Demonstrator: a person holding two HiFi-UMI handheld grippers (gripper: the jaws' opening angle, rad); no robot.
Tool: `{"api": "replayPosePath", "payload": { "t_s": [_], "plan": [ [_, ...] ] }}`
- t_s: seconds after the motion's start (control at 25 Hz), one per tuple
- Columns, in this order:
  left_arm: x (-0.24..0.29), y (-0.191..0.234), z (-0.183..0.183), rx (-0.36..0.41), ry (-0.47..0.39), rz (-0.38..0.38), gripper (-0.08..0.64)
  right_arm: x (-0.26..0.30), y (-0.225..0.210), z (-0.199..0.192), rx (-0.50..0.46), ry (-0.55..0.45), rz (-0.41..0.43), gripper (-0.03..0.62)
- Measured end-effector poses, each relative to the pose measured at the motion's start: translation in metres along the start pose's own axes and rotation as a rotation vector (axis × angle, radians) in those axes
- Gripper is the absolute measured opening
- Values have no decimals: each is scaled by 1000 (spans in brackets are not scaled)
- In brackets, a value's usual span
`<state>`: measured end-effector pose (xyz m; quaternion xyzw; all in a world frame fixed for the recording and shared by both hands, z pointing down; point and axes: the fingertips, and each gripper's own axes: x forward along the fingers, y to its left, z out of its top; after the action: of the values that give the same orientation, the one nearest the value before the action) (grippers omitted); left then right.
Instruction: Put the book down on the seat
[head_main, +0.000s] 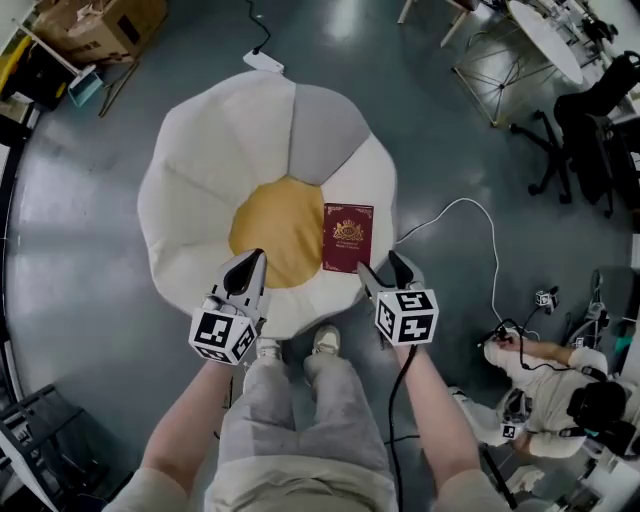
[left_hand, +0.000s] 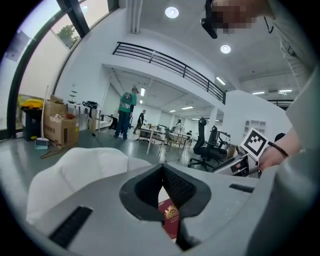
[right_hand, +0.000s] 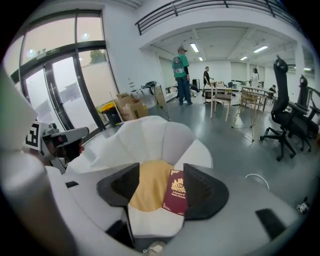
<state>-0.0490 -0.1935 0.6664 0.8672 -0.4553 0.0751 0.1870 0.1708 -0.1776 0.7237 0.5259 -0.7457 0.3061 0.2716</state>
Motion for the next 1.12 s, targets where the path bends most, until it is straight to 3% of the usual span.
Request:
{"api": "replayPosePath", "payload": {
  "t_s": [0.32, 0.48, 0.68, 0.88, 1.12],
  "plan": [
    [-86, -42, 162, 43, -110, 41, 5, -157, 54, 140, -62, -231, 42, 145],
    [-123, -66, 245, 98, -162, 49, 5, -237, 76, 199, -99, -338, 57, 119],
    [-161, -108, 337, 226, -233, -14, 5, -330, 106, 262, -141, -483, 75, 115],
    [-204, -143, 402, 270, -317, -48, 5, -411, 133, 297, -168, -630, 73, 99],
    [-245, -178, 437, 307, -386, -100, 5, -473, 168, 310, -176, -752, 105, 44]
  ]
}}
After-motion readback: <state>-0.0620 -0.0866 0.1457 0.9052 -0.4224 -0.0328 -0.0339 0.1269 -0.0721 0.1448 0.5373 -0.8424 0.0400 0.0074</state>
